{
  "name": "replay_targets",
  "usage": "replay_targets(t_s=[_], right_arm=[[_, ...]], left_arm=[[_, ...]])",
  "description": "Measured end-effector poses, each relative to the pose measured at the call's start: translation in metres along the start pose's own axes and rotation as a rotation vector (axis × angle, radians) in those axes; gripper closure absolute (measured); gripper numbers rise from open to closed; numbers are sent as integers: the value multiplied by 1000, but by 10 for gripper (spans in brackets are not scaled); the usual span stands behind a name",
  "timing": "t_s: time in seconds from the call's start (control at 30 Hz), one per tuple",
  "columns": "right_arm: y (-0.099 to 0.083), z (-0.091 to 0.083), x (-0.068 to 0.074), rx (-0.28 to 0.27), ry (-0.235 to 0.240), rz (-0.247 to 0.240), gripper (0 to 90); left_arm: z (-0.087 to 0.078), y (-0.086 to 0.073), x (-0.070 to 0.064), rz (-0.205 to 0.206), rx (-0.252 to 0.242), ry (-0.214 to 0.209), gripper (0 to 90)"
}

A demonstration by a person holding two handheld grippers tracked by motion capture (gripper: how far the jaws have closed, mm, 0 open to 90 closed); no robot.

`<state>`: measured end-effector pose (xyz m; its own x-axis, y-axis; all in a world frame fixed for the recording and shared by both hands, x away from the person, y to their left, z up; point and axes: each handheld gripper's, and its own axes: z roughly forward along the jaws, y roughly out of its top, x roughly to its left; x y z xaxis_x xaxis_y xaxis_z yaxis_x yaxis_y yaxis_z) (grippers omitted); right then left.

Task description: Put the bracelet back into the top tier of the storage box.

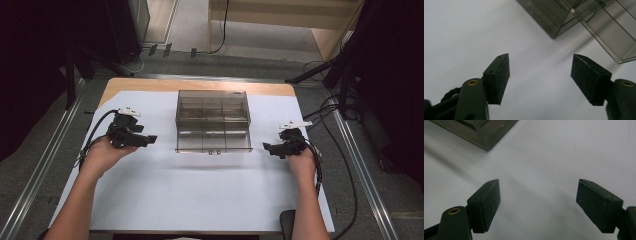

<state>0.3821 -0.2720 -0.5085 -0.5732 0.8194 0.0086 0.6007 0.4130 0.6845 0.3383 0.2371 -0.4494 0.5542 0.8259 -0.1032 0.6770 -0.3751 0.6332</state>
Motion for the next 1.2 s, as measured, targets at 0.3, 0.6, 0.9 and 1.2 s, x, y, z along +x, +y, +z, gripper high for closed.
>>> replay_targets(t_s=[0.3,0.6,0.9,1.2], right_arm=[[1,-1,0,-15,12,23,251],[3,1,2,-7,-1,0,245],[4,3,2,-11,2,-7,244],[5,4,2,-3,4,-11,241]], left_arm=[[-5,-4,6,12,20,6,312],[-15,-8,13,-16,16,-4,312],[-21,-10,15,-15,19,-8,311],[-23,-12,17,-22,35,-13,311]])
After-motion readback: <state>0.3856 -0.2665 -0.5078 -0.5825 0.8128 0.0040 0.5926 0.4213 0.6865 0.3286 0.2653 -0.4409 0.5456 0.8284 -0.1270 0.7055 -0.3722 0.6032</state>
